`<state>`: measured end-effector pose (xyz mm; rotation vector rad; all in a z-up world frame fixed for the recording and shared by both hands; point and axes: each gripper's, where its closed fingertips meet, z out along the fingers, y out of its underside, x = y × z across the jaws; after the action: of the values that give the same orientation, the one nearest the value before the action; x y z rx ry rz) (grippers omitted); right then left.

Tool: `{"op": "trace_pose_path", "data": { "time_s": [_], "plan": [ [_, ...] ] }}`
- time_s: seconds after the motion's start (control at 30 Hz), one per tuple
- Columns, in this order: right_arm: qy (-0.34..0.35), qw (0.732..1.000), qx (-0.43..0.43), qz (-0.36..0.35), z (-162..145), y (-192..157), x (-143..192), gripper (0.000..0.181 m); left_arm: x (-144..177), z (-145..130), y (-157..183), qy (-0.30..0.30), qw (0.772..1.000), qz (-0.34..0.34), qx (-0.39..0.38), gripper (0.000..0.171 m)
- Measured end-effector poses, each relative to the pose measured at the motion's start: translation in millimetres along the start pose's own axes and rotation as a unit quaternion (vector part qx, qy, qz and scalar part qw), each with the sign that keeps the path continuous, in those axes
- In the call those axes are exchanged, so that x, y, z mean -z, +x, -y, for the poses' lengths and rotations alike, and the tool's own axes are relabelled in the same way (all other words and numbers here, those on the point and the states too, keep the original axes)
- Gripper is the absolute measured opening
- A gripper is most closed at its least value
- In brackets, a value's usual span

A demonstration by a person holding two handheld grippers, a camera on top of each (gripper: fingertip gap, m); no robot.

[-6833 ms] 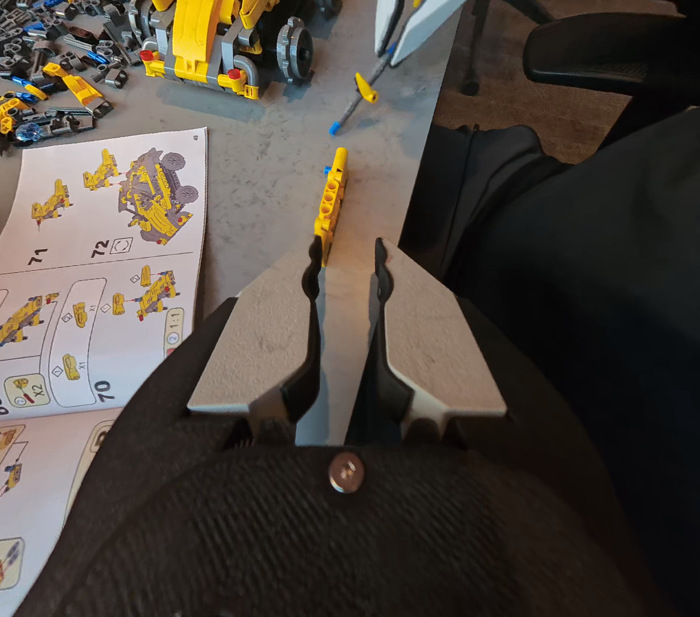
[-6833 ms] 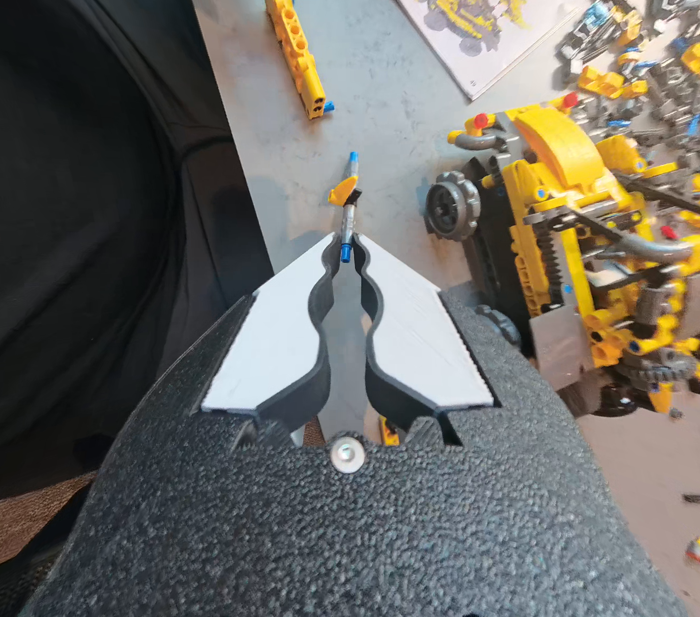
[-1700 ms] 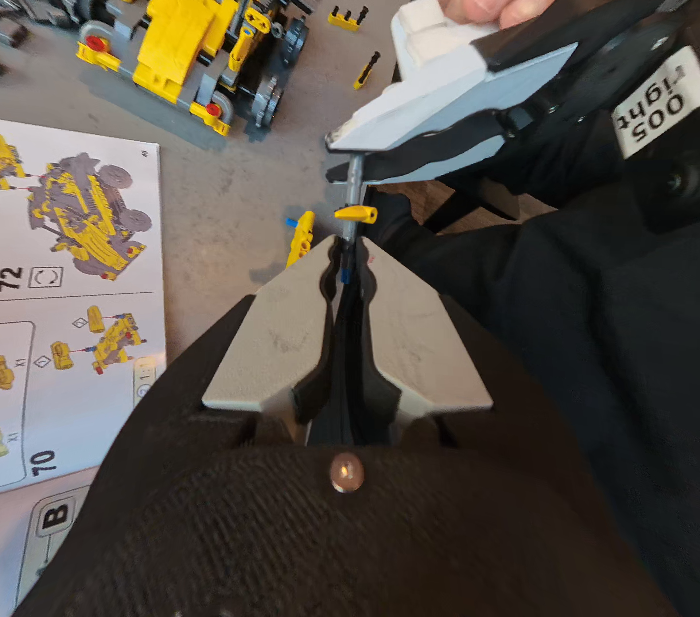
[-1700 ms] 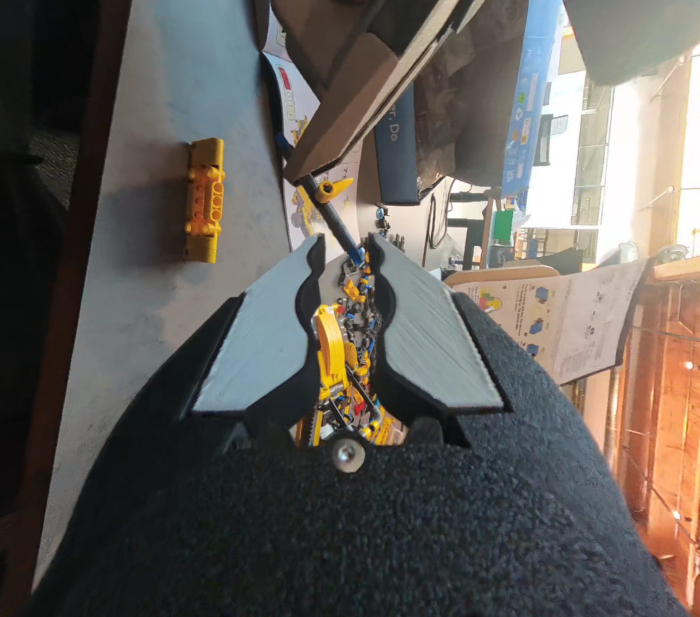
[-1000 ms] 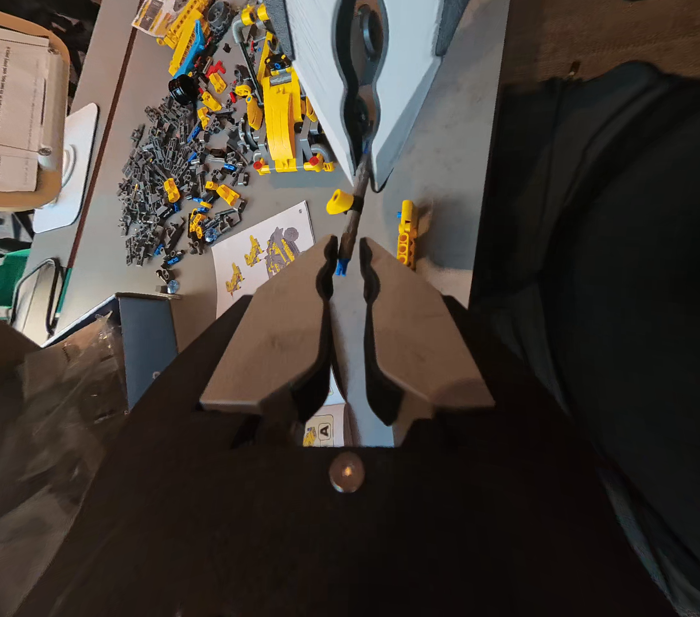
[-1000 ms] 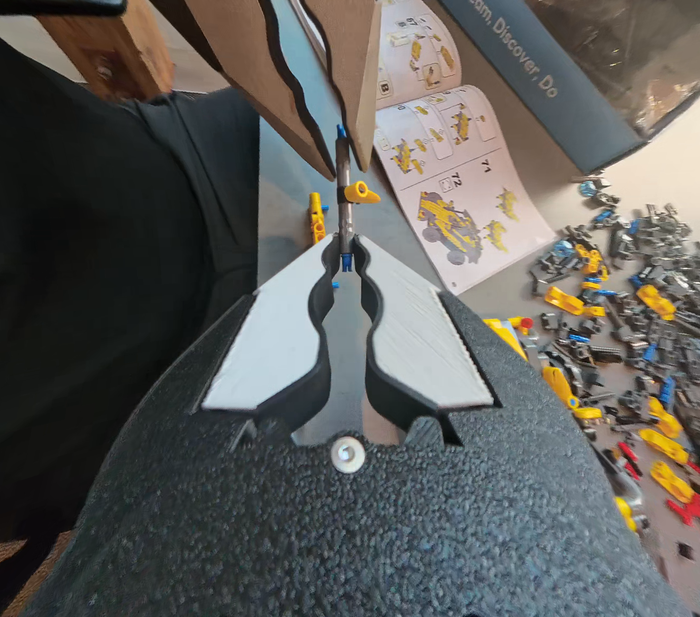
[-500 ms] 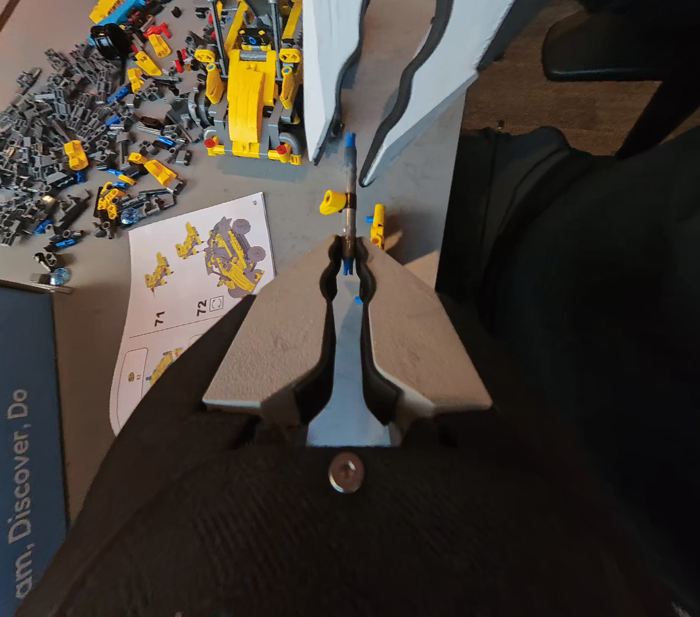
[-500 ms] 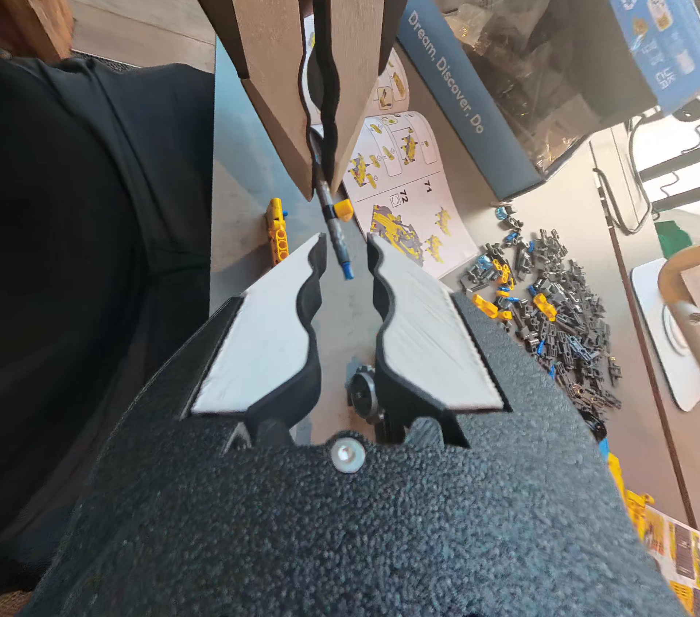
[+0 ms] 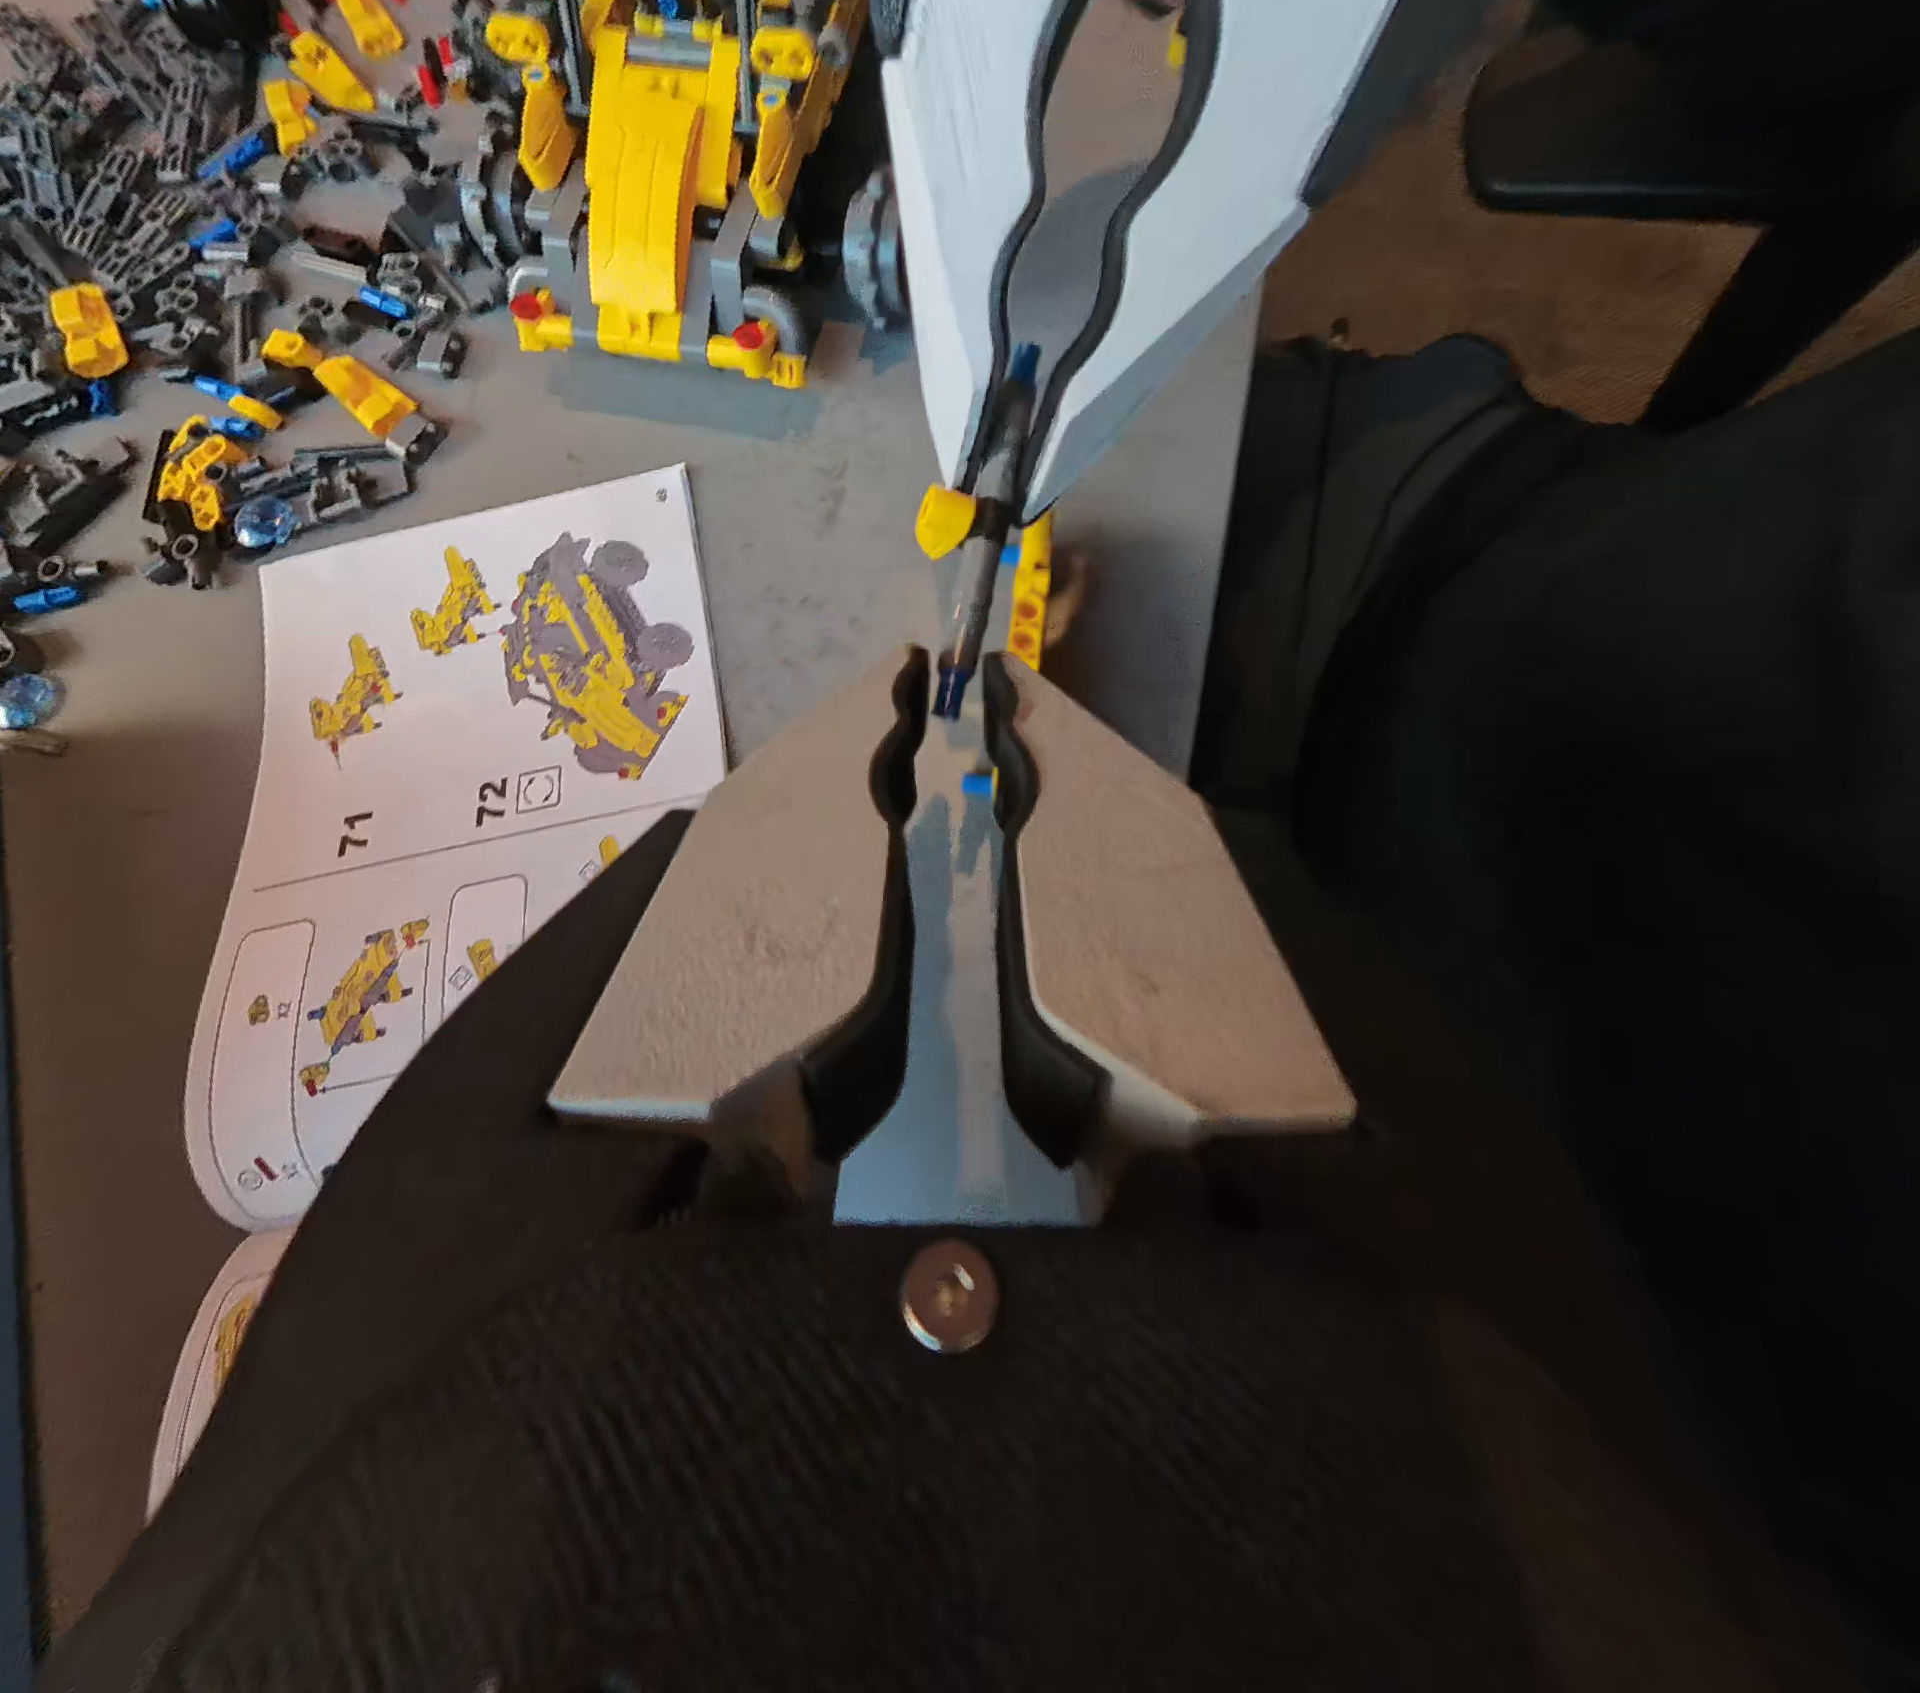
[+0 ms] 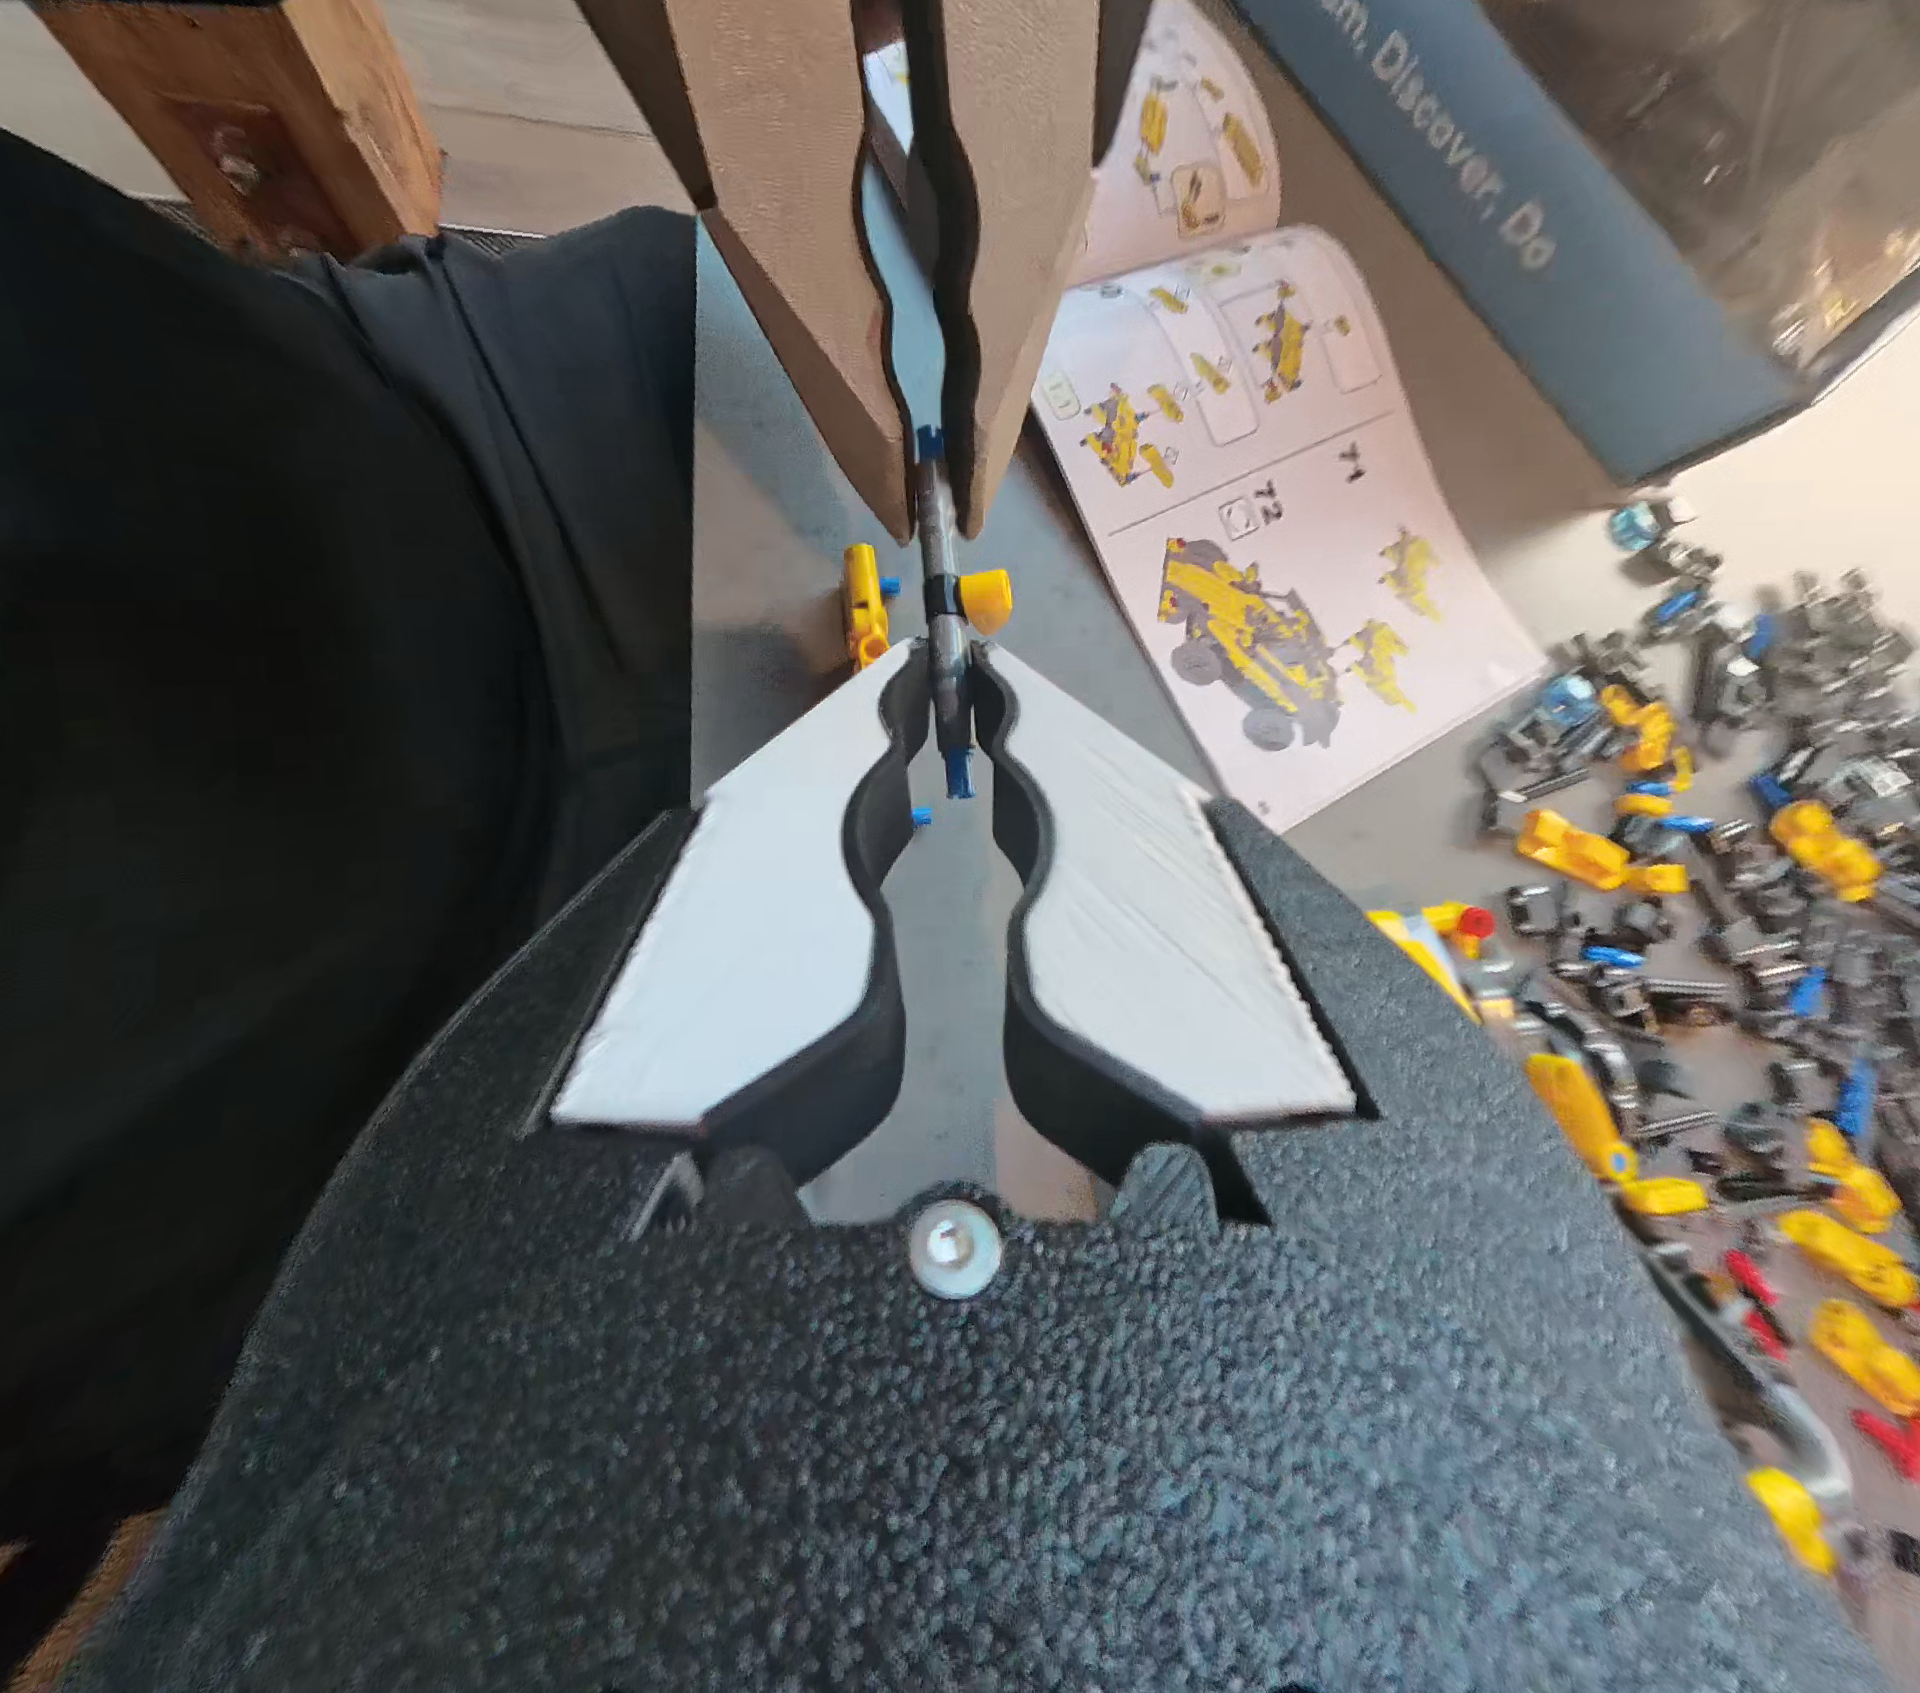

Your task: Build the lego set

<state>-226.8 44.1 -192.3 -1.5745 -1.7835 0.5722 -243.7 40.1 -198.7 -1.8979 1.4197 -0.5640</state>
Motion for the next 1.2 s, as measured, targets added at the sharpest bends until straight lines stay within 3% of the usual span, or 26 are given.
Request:
{"op": "trace_pose_path", "data": {
  "time_s": [0.07, 0.23, 0.5, 0.6, 0.73, 1.2],
  "plan": [
    [-0.012, 0.999, -0.035, 0.026, -9.4, -0.3, -5.4, 0.007, -5.8, -10.4, -3.8, -0.015, 1.000, 0.011, -0.002, 0.018],
    [-0.006, 0.994, -0.085, 0.070, -18.6, -3.5, -15.3, 0.007, -19.3, -27.1, 1.7, -0.028, 1.000, -0.006, 0.012, 0.020],
    [-0.019, 0.992, -0.086, 0.086, -23.5, -9.3, -21.5, 0.007, -29.0, -35.1, 9.8, -0.033, 0.999, -0.016, 0.017, 0.018],
    [-0.019, 0.991, -0.088, 0.097, -23.6, -13.4, -23.6, 0.007, -31.5, -40.0, 9.7, -0.043, 0.999, -0.007, 0.009, 0.007],
    [-0.024, 0.991, -0.086, 0.103, -26.2, -16.5, -26.3, 0.007, -33.2, -41.3, 10.6, -0.038, 0.999, -0.001, 0.012, 0.004],
    [-0.024, 0.994, -0.068, 0.085, -28.4, -11.4, -30.1, 0.008, -36.6, -45.4, 10.8, -0.034, 0.999, -0.005, 0.017, 0.014]
  ]
}}
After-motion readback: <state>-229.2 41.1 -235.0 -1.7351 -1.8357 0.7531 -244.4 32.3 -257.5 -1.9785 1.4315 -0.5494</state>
